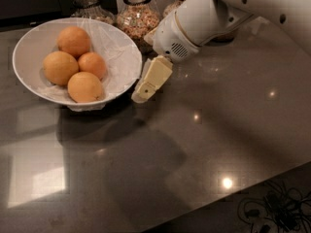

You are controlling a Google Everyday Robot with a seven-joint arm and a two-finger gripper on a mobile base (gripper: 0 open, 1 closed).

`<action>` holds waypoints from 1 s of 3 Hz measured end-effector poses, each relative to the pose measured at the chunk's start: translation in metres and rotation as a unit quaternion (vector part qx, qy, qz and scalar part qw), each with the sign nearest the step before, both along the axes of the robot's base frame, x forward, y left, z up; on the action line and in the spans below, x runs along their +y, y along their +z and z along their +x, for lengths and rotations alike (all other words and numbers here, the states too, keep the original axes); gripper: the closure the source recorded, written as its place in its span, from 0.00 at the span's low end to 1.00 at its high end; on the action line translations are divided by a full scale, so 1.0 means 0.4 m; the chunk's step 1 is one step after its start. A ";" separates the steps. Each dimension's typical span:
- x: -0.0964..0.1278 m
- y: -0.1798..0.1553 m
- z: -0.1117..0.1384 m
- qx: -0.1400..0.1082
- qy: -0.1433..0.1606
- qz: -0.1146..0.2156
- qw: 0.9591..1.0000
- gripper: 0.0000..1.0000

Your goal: Pick orange from white bowl

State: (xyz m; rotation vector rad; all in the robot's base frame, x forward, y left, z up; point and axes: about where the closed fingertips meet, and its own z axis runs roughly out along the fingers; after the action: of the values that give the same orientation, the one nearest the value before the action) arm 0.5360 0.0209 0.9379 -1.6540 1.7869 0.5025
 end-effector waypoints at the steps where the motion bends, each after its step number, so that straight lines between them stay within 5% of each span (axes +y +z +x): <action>1: 0.116 -0.001 -0.006 -0.021 0.012 0.010 1.000 0.00; 3: 0.137 -0.009 0.000 -0.027 0.011 0.020 0.999 0.00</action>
Offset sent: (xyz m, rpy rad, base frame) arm 0.0047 0.0832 -0.0108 0.0300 -0.0485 0.0579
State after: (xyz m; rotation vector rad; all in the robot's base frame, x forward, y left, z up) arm 0.5359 0.0755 0.9342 -1.6457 1.7114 0.4962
